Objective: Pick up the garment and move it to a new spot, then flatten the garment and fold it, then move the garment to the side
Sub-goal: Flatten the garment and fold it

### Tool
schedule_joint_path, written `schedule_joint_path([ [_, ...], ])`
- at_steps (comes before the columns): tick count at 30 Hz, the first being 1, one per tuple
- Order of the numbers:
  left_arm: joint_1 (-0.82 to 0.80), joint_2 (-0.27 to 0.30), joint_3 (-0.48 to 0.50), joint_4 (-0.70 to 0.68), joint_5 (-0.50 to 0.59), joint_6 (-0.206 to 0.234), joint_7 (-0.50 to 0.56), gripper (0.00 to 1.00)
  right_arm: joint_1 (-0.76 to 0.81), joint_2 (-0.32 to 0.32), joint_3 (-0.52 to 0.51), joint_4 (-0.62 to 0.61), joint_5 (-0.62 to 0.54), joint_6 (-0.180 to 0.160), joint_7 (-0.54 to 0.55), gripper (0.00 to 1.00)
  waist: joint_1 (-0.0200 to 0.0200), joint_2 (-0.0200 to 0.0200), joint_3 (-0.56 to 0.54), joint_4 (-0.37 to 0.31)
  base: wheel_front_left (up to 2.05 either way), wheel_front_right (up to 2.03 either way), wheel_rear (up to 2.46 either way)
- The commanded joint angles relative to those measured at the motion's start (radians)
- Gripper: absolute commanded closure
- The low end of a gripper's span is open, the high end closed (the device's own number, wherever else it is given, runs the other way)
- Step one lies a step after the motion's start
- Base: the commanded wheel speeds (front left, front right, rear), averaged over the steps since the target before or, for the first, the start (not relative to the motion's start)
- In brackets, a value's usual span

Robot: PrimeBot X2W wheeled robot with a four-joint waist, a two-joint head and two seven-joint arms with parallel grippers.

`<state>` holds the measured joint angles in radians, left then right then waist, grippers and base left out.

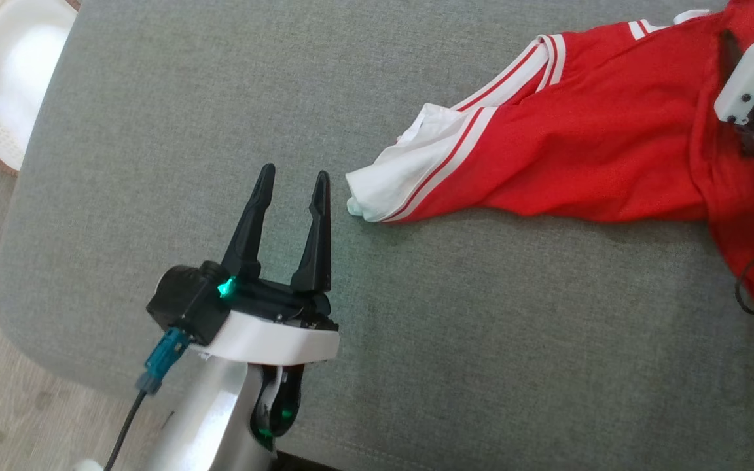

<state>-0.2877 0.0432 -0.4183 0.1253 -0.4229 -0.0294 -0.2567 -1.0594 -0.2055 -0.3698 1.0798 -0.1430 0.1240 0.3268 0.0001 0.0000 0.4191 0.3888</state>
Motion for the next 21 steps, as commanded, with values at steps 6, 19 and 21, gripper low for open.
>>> schedule_joint_path([
  [6,-0.031,0.007,0.036,-0.027,-0.003,0.010,-0.005,0.00,-0.064,0.050,0.039,0.015,0.018,0.007,-0.131,1.00,-0.0001,0.0000,-0.017,-0.022,0.00,0.00,0.00],
  [19,0.048,0.007,0.179,-0.008,0.061,-0.004,-0.005,0.00,0.221,0.138,0.842,-0.371,0.718,0.007,-0.354,1.00,-0.0001,0.0000,-0.235,-0.193,0.00,0.00,0.00],
  [21,0.067,0.007,0.205,-0.007,0.075,-0.011,-0.005,0.00,0.317,0.077,0.958,-0.522,0.833,0.007,-0.309,1.00,-0.0001,0.0000,-0.271,-0.219,0.00,0.00,0.00],
])
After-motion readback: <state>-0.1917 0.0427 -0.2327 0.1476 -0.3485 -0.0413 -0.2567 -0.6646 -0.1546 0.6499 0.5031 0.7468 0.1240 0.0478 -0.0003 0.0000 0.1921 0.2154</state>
